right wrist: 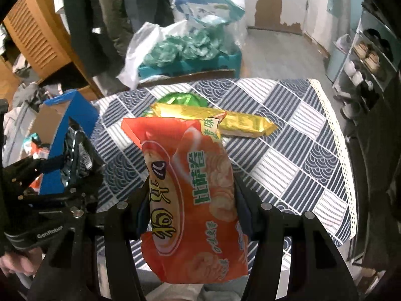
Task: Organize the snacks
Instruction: 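Lift and carry the black packet and orange biscuit bag over the cardboard box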
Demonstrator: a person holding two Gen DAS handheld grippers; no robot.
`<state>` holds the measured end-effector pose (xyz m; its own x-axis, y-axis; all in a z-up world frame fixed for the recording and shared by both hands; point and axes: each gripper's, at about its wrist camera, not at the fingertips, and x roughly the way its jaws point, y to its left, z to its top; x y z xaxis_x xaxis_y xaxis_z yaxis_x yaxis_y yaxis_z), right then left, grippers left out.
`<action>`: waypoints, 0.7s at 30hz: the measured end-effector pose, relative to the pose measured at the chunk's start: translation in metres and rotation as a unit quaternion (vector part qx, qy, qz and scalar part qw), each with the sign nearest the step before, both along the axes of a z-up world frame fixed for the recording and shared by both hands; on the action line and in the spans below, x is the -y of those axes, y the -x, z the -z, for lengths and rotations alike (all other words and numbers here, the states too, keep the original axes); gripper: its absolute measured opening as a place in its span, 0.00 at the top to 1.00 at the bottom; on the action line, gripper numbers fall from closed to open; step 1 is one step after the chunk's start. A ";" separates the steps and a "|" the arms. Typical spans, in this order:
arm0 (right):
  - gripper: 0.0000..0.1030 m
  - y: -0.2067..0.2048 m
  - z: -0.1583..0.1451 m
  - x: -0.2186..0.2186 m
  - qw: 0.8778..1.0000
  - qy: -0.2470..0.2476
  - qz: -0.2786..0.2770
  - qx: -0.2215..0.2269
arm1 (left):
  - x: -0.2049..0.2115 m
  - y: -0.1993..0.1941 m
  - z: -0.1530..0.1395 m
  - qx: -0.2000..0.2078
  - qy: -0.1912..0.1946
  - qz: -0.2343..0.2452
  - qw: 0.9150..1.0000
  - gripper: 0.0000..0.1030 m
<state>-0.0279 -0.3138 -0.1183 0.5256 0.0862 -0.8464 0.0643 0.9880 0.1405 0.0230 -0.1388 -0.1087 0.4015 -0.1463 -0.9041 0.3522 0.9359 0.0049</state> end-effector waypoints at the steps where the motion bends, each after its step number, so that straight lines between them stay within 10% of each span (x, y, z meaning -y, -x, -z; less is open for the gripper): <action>1: 0.44 -0.001 -0.002 -0.004 1.000 0.000 -0.003 0.002 | -0.004 0.000 -0.003 0.002 -0.001 -0.005 1.000 0.32; 21: 0.44 -0.028 -0.033 -0.112 0.996 0.007 -0.088 0.018 | -0.108 -0.006 -0.036 0.033 0.001 -0.085 0.996 0.32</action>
